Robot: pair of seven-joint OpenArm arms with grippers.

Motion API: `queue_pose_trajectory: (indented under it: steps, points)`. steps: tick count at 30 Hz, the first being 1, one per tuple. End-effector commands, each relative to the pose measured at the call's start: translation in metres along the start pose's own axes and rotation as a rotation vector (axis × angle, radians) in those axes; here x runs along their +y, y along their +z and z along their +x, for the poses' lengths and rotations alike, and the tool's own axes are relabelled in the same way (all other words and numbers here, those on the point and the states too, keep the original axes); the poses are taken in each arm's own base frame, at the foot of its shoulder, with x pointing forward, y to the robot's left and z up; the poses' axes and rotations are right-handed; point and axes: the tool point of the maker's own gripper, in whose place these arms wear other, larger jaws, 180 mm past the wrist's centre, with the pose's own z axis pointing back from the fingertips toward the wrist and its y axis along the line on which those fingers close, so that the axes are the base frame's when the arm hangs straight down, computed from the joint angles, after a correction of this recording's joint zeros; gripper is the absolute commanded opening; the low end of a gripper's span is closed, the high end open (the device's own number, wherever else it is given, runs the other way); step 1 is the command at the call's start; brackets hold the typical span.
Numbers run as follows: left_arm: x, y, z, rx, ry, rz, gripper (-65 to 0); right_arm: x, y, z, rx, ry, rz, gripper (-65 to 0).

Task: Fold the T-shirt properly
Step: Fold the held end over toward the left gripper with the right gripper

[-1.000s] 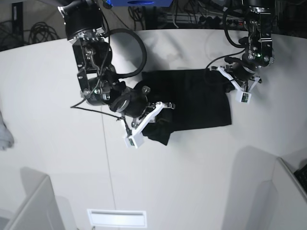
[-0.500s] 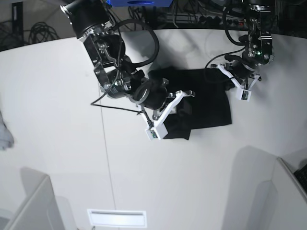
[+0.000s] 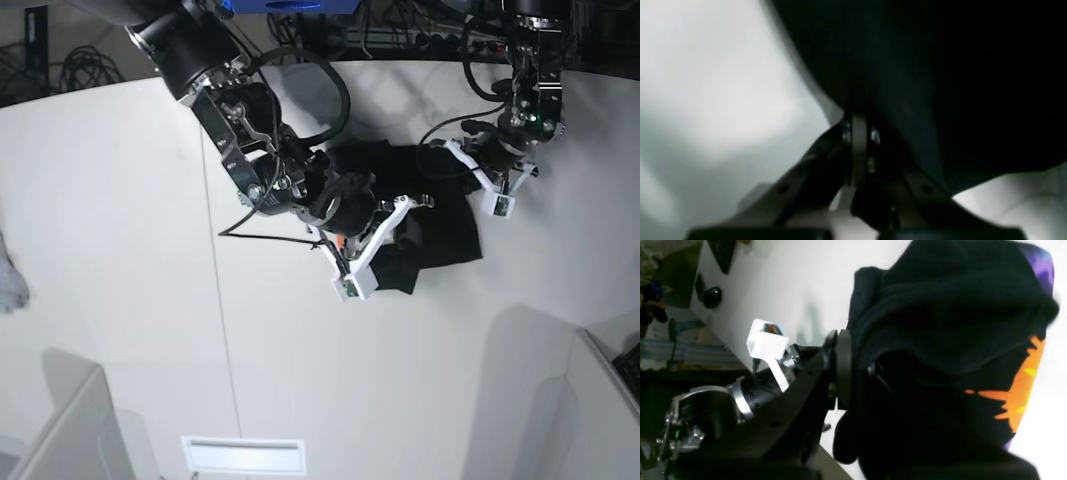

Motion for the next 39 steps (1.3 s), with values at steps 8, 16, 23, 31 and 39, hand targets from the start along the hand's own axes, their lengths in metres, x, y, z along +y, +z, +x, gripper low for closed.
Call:
queue_pose_trajectory:
  steps: [8, 16, 23, 31, 39]
  points:
    - [-0.027, -0.012, 0.031, -0.061, -0.057, -0.077, -65.0, 0.004, 0.005, 0.028, -0.071, 0.042, 0.006, -65.0]
    - [-0.030, -0.027, 0.034, -0.043, -0.036, -0.067, -65.0, -0.014, 0.007, 0.037, -0.106, 0.114, -0.086, -65.0]
    - [-0.028, -0.023, 0.036, -0.050, -0.043, -0.064, -65.0, -0.014, 0.007, 0.046, -0.138, 0.151, -0.120, -65.0]
    - [0.000, 0.007, 0.055, -0.140, -0.017, 0.018, -65.0, -0.018, -0.012, 0.046, -0.132, 0.136, -0.145, -65.0]
    - [0.034, 0.037, 0.029, -0.109, 0.009, 0.114, -65.0, -0.018, -0.016, 0.048, -0.131, 0.137, -0.150, -65.0]
